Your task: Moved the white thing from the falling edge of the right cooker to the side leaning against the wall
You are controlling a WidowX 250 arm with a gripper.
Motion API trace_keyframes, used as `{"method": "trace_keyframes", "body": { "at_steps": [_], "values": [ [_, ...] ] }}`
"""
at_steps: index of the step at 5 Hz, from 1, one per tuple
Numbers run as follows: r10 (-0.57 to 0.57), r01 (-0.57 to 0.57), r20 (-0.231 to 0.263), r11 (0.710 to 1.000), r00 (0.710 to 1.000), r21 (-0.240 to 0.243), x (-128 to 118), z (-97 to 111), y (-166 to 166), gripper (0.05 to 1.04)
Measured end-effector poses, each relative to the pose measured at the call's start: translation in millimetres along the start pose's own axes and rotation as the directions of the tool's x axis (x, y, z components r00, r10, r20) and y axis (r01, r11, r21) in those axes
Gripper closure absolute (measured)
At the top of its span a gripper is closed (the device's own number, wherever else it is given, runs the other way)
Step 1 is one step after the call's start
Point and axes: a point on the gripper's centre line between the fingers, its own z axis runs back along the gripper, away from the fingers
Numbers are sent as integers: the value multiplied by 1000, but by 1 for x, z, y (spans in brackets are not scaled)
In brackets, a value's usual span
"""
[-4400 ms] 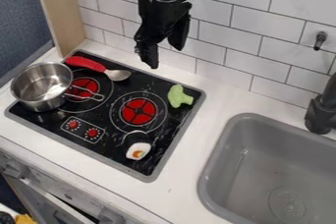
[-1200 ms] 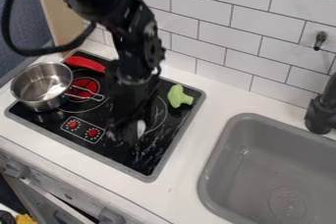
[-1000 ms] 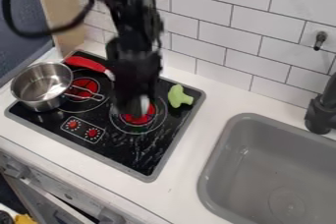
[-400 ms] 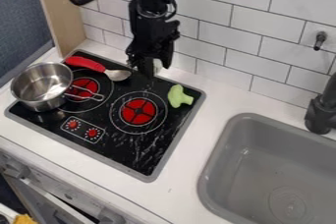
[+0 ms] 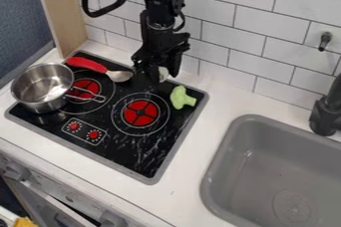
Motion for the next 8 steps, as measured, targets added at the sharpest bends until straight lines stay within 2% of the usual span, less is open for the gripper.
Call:
{"method": "trace_keyframes", "body": {
  "at_steps": [2,3,4,5,6,7,8],
  "values": [
    [-35,35,-39,999,999,13,2,-20,-5,526],
    [-61,63,-50,998,997,21,3,-20,-5,449],
    [-70,72,-51,996,996,47,2,-21,0,154],
    [-56,58,-54,998,997,30,-3,-14,4,77],
    [-36,36,-46,999,998,-1,4,1,3,82],
    [-23,22,-15,1000,1000,-21,10,17,0,83],
    [-30,30,-6,998,1000,-51,8,39,-3,83]
  ]
}}
